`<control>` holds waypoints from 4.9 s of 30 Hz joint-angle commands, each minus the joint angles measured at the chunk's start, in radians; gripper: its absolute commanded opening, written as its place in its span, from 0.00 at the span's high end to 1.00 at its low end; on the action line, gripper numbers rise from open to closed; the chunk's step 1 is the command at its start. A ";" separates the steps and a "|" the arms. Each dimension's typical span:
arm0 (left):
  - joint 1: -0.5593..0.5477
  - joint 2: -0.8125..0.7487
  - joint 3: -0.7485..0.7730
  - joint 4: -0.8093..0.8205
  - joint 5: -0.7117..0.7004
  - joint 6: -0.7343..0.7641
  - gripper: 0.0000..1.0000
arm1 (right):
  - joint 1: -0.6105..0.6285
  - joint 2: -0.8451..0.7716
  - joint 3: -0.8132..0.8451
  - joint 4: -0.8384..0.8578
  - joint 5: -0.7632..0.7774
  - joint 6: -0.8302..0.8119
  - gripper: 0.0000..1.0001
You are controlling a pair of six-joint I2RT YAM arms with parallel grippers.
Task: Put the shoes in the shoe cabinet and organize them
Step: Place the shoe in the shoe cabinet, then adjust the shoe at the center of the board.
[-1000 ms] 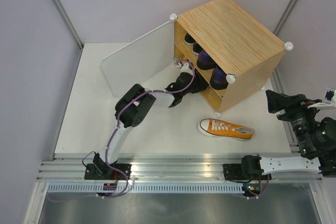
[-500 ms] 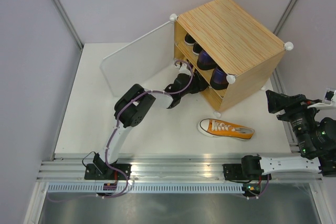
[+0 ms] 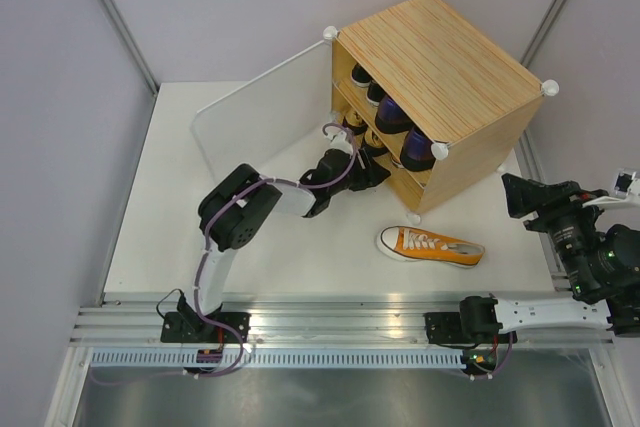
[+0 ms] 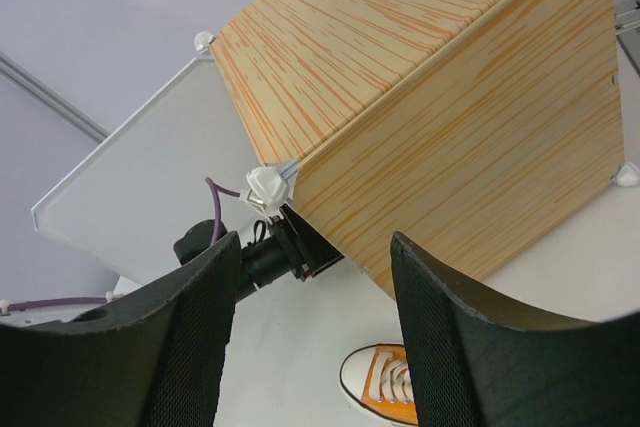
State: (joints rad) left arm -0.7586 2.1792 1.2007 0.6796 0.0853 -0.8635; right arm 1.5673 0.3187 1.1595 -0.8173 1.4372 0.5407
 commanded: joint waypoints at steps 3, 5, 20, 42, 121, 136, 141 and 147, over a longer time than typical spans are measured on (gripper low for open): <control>0.004 -0.192 -0.131 0.058 0.047 0.015 0.35 | 0.020 0.036 0.009 -0.049 -0.012 0.059 0.35; 0.005 -0.275 -0.213 0.055 0.062 0.053 0.36 | 0.020 0.040 -0.004 -0.054 -0.003 0.064 0.35; -0.136 -0.449 -0.414 -0.263 0.157 0.068 0.30 | 0.019 0.074 -0.086 -0.224 -0.093 0.333 0.36; -0.202 -0.245 -0.475 0.046 0.179 -0.261 0.11 | 0.019 0.026 -0.087 -0.329 -0.110 0.443 0.38; 0.254 -0.536 -0.075 -1.063 0.396 0.750 0.91 | 0.019 0.065 -0.040 -0.313 -0.135 0.406 0.41; 0.271 -0.593 -0.003 -1.089 0.156 0.624 0.14 | 0.019 0.077 -0.024 -0.309 -0.159 0.358 0.41; 0.269 -0.722 -0.084 -1.016 0.203 0.537 0.15 | 0.019 0.138 -0.055 -0.269 -0.217 0.289 0.41; 0.269 -0.995 -0.176 -1.074 0.206 0.521 0.15 | 0.019 0.281 -0.096 -0.234 -0.299 0.220 0.41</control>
State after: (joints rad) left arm -0.4919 1.3052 1.0420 -0.3889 0.2897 -0.3000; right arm 1.5757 0.5278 1.0954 -1.0866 1.2015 0.8253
